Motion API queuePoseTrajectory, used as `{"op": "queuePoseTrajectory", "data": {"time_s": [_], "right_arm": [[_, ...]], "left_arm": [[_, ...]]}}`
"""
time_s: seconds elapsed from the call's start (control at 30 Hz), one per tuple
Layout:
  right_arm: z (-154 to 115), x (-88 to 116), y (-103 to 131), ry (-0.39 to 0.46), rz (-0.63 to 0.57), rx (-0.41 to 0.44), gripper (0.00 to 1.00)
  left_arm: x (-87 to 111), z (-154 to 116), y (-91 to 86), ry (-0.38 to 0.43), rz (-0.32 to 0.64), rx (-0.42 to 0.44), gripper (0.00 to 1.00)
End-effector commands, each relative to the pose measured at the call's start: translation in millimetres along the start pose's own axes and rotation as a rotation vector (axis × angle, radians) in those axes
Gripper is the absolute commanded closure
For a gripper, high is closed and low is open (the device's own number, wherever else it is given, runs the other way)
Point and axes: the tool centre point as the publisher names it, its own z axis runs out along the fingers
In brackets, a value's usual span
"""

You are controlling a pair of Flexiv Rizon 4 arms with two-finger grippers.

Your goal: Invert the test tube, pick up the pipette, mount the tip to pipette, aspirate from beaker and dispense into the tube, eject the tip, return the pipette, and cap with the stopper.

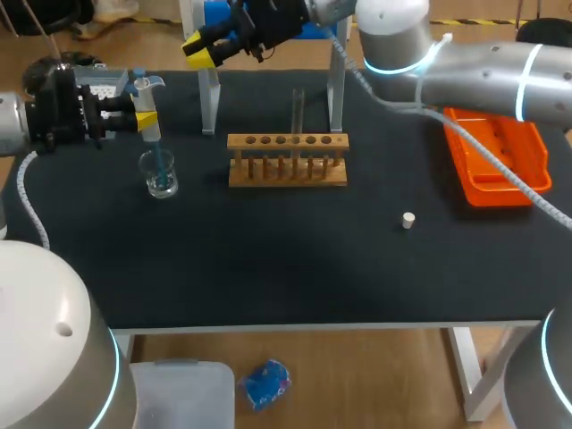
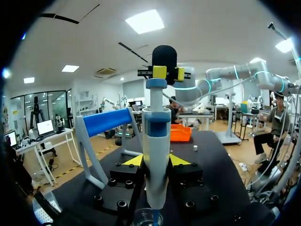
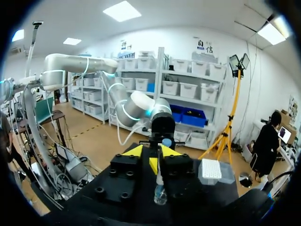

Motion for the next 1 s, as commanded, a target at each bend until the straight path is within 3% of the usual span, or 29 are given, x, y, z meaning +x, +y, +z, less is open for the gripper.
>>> {"op": "queuePoseTrajectory", "data": {"time_s": [0.03,0.3,1.0], "right_arm": [[16.8,-14.9,-0.3,0.087,-0.019,-0.083,1.00],[38.3,-22.9,18.9,0.164,-0.060,-0.182,1.00],[45.7,-27.7,16.1,0.168,-0.049,-0.188,1.00]], "left_arm": [[0.7,1.0,0.2,-0.005,0.002,0.000,1.00],[0.7,1.0,0.2,-0.005,0.002,0.000,1.00],[0.7,1.0,0.2,-0.005,0.002,0.000,1.00]]}}
